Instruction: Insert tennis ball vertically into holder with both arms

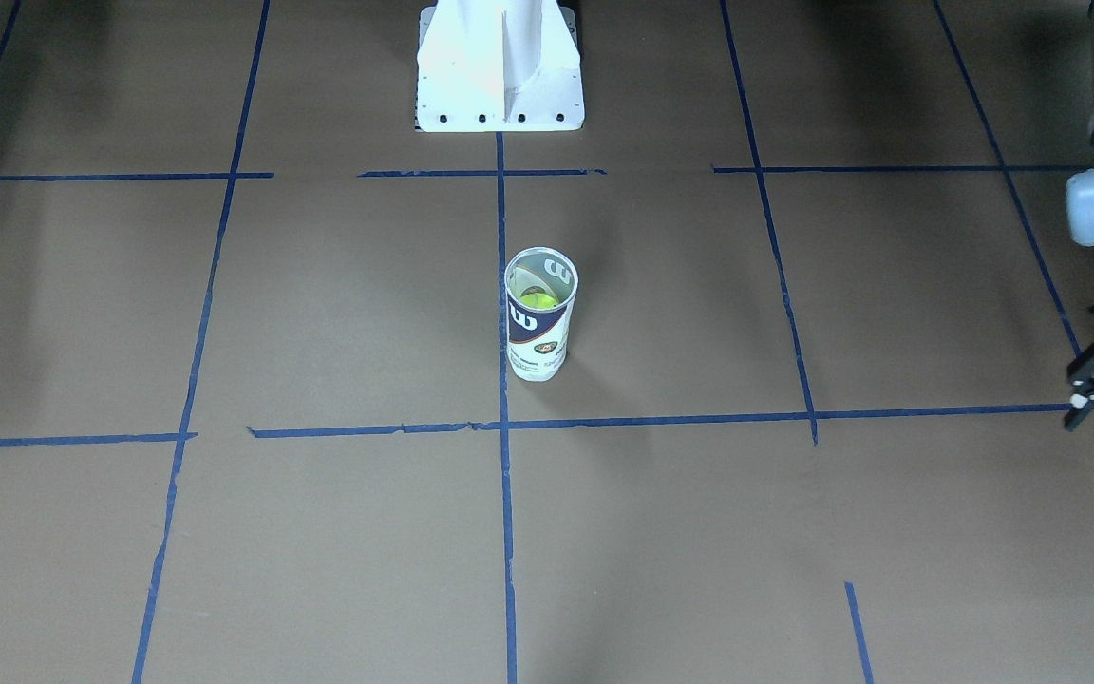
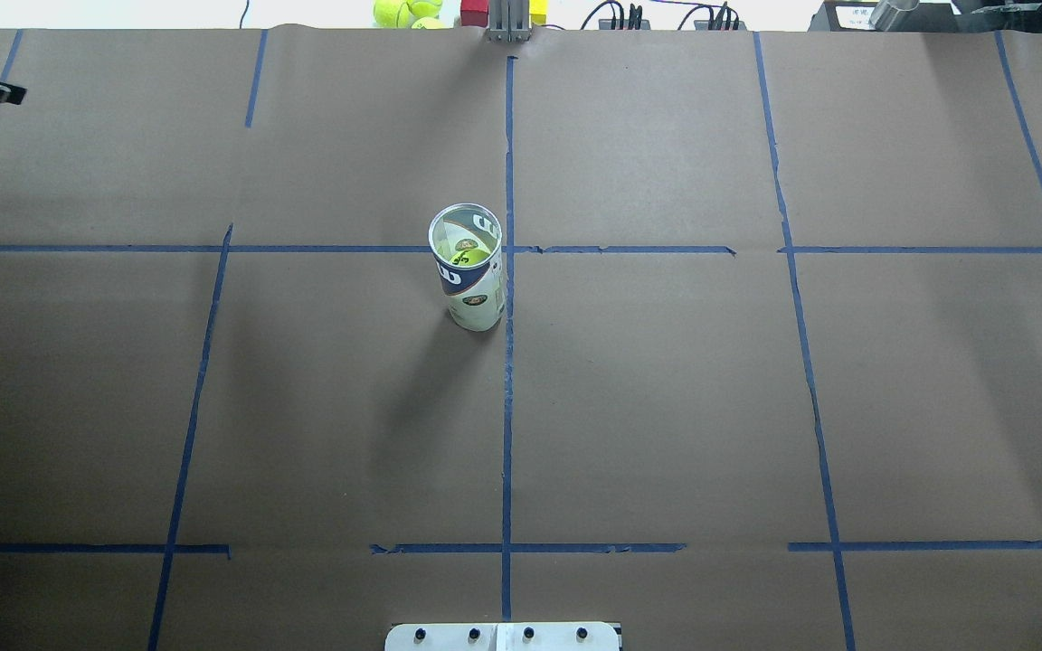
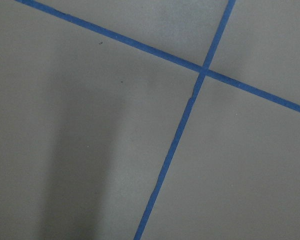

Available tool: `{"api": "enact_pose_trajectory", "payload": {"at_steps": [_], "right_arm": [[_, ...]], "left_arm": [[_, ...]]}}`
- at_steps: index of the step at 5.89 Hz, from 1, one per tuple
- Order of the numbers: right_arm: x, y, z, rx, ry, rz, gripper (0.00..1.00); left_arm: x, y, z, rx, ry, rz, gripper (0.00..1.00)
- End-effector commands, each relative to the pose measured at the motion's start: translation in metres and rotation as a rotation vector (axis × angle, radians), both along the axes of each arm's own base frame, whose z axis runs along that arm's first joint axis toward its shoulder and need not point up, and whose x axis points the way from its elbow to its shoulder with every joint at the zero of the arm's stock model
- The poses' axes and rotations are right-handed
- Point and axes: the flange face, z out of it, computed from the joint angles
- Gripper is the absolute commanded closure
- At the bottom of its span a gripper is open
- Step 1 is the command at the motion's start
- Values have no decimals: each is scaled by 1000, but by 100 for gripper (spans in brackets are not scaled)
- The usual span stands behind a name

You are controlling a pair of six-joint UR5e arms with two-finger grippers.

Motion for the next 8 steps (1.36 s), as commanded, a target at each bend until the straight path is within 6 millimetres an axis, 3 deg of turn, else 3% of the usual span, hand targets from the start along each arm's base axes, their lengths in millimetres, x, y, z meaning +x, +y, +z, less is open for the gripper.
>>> {"api": "enact_pose_trajectory", "payload": {"at_steps": [1,3,5,6,7,8], "right_arm": [[1,10,10,-26,1,5,0],[1,14,13,-34,1,5,0],[1,15,14,-38,0,6,0],[1,19,18,-49,0,9,0],[1,20,18,-47,2,7,0],[1,23,20,-55,1,9,0]], "left_arm": [[-37,19,59,-125,-115,90,0],[-81,63,79,-382,-155,59,0],[-125,94,96,-698,-155,6,0],[-144,140,118,-791,-141,-28,0],[-144,161,117,-791,-129,-26,0],[-144,169,123,-776,-130,-16,0]]}}
